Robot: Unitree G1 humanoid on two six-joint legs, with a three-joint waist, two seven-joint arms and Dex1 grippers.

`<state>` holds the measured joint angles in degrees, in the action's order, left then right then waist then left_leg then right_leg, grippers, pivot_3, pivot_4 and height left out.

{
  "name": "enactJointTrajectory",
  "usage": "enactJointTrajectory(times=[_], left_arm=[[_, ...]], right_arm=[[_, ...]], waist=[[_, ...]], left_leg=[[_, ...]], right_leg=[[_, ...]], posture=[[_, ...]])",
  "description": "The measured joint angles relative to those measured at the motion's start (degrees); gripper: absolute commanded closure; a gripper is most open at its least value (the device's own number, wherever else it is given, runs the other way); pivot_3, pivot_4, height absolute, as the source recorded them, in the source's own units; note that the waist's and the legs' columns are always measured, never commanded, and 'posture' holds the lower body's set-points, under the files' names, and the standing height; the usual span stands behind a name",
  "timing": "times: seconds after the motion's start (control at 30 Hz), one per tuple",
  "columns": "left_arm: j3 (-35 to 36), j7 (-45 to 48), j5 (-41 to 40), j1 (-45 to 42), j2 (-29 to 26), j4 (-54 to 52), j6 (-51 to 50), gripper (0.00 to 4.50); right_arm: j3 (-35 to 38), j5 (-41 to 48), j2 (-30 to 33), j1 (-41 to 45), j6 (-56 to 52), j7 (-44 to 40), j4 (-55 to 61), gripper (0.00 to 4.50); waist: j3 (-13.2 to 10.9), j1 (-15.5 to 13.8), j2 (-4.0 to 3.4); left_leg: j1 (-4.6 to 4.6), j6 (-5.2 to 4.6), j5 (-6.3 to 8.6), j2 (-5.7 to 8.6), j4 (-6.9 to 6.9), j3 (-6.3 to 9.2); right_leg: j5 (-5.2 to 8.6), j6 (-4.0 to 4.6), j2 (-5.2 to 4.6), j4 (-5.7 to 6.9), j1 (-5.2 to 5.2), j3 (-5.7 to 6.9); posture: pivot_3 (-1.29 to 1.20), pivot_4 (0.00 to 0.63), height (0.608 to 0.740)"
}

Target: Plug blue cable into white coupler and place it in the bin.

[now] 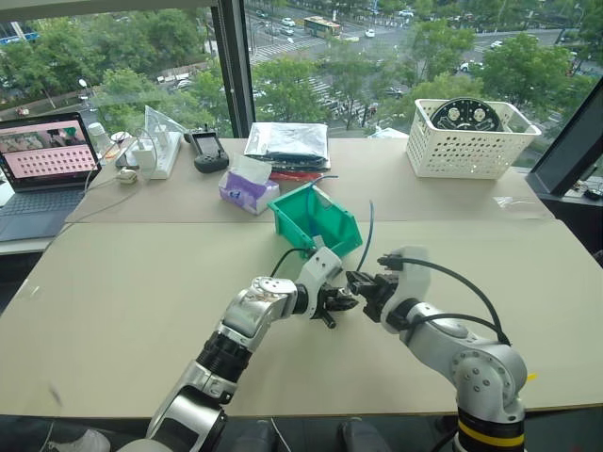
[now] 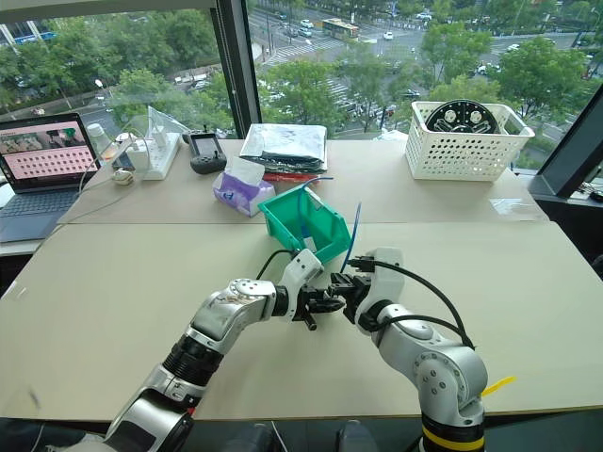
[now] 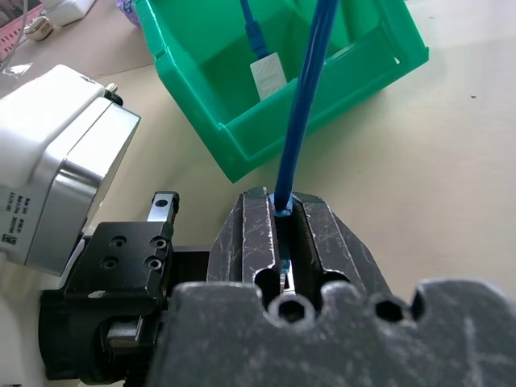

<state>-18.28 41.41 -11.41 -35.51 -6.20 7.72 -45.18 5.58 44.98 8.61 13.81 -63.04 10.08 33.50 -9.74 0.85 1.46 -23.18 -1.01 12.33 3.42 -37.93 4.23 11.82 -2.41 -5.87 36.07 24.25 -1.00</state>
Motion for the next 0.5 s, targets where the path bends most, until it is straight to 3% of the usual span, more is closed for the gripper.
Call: enactJointTrajectory(times=[0.5], left_arm=[[0.2, -0.8, -1.1, 0.3, -0.1, -0.4, -1.0, 3.80]], right_arm=[[-0.3, -3.0, 0.9, -1.6, 4.1, -4.8, -1.6, 4.50]], waist=[[0.0, 0.0, -0.01]], left_leg=[[0.03, 0.00, 0.00, 0.00, 0.00, 0.00]], right_leg=[[0.00, 0.00, 0.01, -0.01, -0.03, 0.00]], posture=[[0.00, 0.150, 0.727]])
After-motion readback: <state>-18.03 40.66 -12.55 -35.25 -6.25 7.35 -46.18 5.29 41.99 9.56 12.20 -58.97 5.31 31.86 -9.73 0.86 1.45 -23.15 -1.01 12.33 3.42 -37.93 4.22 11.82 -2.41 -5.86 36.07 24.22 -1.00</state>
